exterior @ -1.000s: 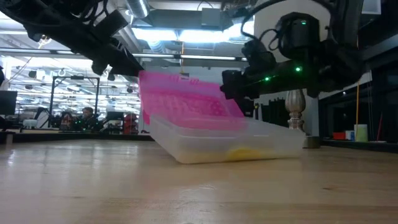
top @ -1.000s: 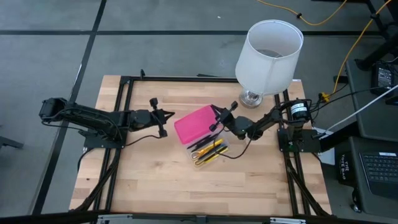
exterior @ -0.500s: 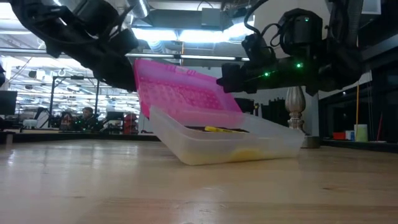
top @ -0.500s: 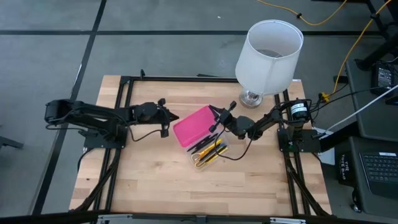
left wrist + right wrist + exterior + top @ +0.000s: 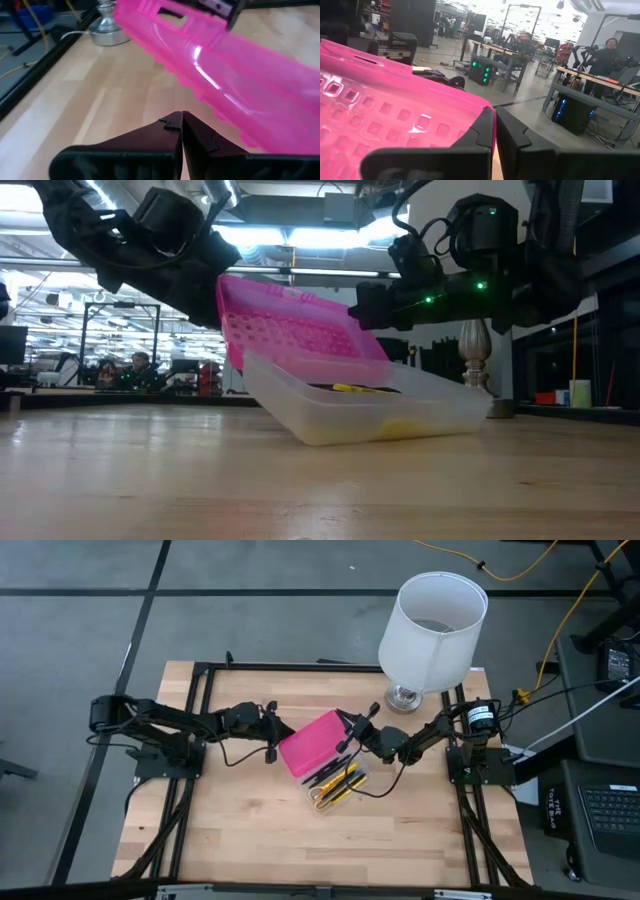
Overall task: Pick & place school supplies into a supply box
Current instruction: Close the pink supply box
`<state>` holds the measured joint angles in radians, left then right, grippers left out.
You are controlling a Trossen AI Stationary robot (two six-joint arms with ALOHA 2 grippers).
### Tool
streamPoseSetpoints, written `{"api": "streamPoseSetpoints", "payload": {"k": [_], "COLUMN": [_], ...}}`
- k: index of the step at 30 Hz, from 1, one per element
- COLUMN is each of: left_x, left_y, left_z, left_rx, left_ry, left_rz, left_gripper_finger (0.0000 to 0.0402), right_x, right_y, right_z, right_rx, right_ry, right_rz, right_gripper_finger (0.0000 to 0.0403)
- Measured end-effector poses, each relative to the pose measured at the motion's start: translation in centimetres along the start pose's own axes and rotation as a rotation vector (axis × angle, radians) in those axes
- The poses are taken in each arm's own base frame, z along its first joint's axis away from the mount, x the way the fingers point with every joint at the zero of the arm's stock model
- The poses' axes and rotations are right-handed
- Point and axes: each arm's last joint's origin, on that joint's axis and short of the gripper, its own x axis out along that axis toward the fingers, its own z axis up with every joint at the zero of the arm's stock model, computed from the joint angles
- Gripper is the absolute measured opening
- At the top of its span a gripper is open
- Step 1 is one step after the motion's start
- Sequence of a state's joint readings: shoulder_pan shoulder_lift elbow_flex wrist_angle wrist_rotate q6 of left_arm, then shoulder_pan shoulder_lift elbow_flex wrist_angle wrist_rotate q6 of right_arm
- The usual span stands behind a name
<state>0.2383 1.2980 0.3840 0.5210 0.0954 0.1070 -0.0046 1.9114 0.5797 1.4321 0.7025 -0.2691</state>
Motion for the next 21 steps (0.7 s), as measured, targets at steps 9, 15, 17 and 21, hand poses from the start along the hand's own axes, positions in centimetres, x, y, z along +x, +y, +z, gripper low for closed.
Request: {"api": "streamPoseSetpoints", "payload": {"k": [9, 15, 17, 21], "left_x": [0.22, 0.22, 0.22, 0.22], "left_y": [-0.01, -0.01, -0.01, -0.01], "left_z": [-0.05, -0.06, -0.06, -0.04], "left_rx": [-0.016, -0.067, -0.108, -0.224], "left_ry": [-0.009, -0.008, -0.008, -0.009], "left_rz": [-0.010, -0.011, -0.011, -0.012], "left_gripper_finger": [0.0003, 0.0003, 0.0003, 0.0003], "right_x": [0.00, 0.01, 0.02, 0.02], "right_y": [0.01, 0.14, 0.15, 0.15], "right_z": [0.00, 0.04, 0.05, 0.05], "right_rx": [-0.001, -0.001, -0.005, -0.021], "right_ry": [0.001, -0.013, -0.013, -0.014], "right_rz": [0.000, 0.047, 0.048, 0.048], "right_gripper_finger": [0.0010, 0.0010, 0.0010, 0.0010]}}
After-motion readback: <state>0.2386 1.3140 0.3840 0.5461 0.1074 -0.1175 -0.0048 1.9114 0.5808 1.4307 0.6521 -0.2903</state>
